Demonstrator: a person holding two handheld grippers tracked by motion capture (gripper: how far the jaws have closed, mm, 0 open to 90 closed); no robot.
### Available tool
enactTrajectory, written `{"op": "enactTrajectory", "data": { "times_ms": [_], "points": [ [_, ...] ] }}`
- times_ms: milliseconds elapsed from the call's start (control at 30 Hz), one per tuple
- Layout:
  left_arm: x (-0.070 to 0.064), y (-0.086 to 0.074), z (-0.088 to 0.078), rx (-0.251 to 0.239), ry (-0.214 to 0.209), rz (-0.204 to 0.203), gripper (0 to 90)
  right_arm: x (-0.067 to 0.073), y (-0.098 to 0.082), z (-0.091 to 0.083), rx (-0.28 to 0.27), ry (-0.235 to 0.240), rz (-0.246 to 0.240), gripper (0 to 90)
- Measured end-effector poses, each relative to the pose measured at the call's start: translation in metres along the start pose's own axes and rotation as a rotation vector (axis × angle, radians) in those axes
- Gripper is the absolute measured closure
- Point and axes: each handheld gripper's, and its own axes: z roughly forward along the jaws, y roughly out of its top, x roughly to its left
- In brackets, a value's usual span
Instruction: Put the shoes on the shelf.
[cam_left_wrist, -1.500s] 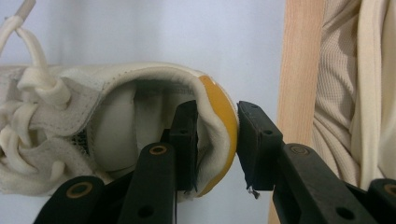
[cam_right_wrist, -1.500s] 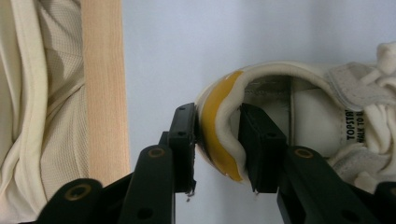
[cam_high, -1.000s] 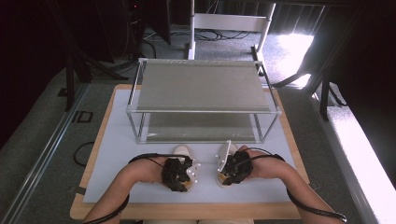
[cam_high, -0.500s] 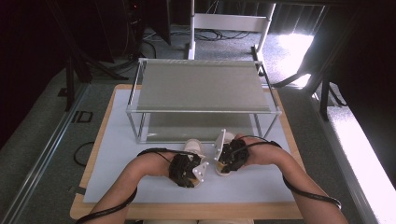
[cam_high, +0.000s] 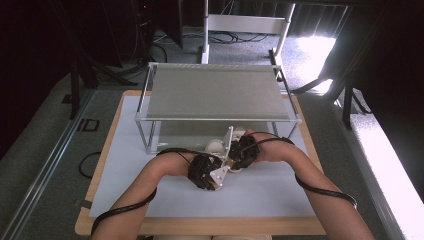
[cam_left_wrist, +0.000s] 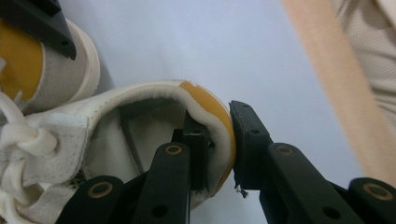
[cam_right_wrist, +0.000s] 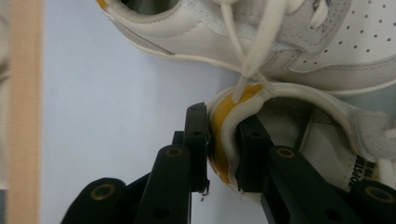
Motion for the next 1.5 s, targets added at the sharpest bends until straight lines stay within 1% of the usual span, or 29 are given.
{"op": "enactTrajectory", "data": {
  "times_ms": [167,200,300,400,433,467,533,567,600,633,667,700,733,767,800,833,867,900,933,967,1033,1067,1100,1133,1167,1200,1300,1333,1500],
  "points": [
    [0.013,-0.009,0.002,-0.027,0.045,-0.012,77.3,-0.011,-0.003,0.000,-0.020,-0.047,0.013,76.6],
    [0.016,-0.010,0.003,-0.034,0.052,-0.001,77.3,-0.013,-0.003,0.000,-0.026,-0.055,0.011,76.3],
    [0.022,-0.016,0.004,-0.051,0.078,0.004,77.0,-0.017,-0.005,0.000,-0.043,-0.100,0.010,75.4],
    [0.024,-0.018,0.006,-0.061,0.080,0.004,76.9,-0.019,-0.006,0.002,-0.038,-0.125,0.010,75.0],
    [0.030,-0.021,0.011,-0.059,0.081,0.019,76.6,-0.021,-0.007,0.005,-0.033,-0.147,0.008,72.5],
    [0.032,-0.022,0.011,-0.066,0.084,0.026,75.3,-0.022,-0.007,0.007,-0.030,-0.161,0.011,70.8],
    [0.036,-0.026,0.010,-0.079,0.103,0.013,72.5,-0.024,-0.010,0.010,-0.037,-0.163,0.025,67.7],
    [0.037,-0.027,0.010,-0.091,0.119,0.021,70.2,-0.025,-0.012,0.012,-0.037,-0.169,0.031,64.8],
    [0.041,-0.027,0.009,-0.096,0.164,0.063,68.3,-0.025,-0.014,0.012,-0.042,-0.183,0.032,63.5],
    [0.034,-0.029,0.011,-0.108,0.159,-0.042,66.6,-0.024,-0.016,0.010,-0.050,-0.171,0.029,61.8],
    [0.032,-0.028,0.011,-0.119,0.192,-0.057,63.7,-0.023,-0.017,0.009,-0.064,-0.193,0.040,61.2],
    [0.033,-0.026,0.011,-0.124,0.230,-0.030,59.7,-0.022,-0.018,0.008,-0.067,-0.201,0.053,61.1],
    [0.031,-0.024,0.011,-0.127,0.259,-0.030,56.2,-0.020,-0.019,0.007,-0.072,-0.207,0.058,61.0],
    [0.031,-0.024,0.011,-0.127,0.259,-0.030,55.6,-0.018,-0.020,0.006,-0.082,-0.243,0.052,60.8],
    [0.028,-0.023,0.011,-0.132,0.286,-0.066,55.6,-0.016,-0.022,0.003,-0.101,-0.282,0.049,60.1],
    [0.029,-0.023,0.008,-0.124,0.302,-0.041,55.5,-0.012,-0.024,0.000,-0.126,-0.332,0.045,58.2],
    [0.029,-0.023,0.006,-0.128,0.314,-0.079,55.5,-0.011,-0.026,-0.005,-0.136,-0.353,0.038,57.1],
    [0.028,-0.023,0.004,-0.143,0.319,-0.142,55.0,-0.009,-0.028,-0.010,-0.149,-0.358,0.043,54.3],
    [0.028,-0.023,0.001,-0.160,0.328,-0.201,53.7,-0.006,-0.029,-0.013,-0.166,-0.379,0.065,53.9],
    [0.026,-0.023,-0.003,-0.186,0.347,-0.239,53.7,-0.003,-0.032,-0.016,-0.190,-0.383,0.084,54.0],
    [0.024,-0.022,-0.013,-0.232,0.352,-0.348,53.7,0.003,-0.036,-0.020,-0.247,-0.372,0.138,53.0],
    [0.023,-0.021,-0.017,-0.246,0.367,-0.401,52.0,0.005,-0.039,-0.020,-0.263,-0.372,0.166,52.8],
    [0.020,-0.020,-0.021,-0.258,0.380,-0.445,49.5,0.009,-0.041,-0.019,-0.277,-0.376,0.185,52.2],
    [0.020,-0.020,-0.021,-0.258,0.380,-0.445,49.6,0.013,-0.043,-0.018,-0.285,-0.386,0.205,52.7],
    [0.014,-0.018,-0.026,-0.283,0.387,-0.504,49.5,0.016,-0.046,-0.017,-0.299,-0.398,0.231,53.7],
    [0.009,-0.018,-0.028,-0.305,0.393,-0.533,49.6,0.019,-0.049,-0.016,-0.313,-0.402,0.270,55.5],
    [-0.004,-0.017,-0.028,-0.375,0.367,-0.589,49.6,0.029,-0.057,-0.008,-0.384,-0.398,0.354,58.9],
    [-0.007,-0.016,-0.027,-0.395,0.343,-0.612,49.6,0.033,-0.059,-0.004,-0.399,-0.400,0.373,58.7],
    [-0.025,-0.012,-0.015,-0.386,0.363,-0.636,49.7,0.048,-0.070,0.014,-0.469,-0.397,0.445,59.8]
  ]
}}
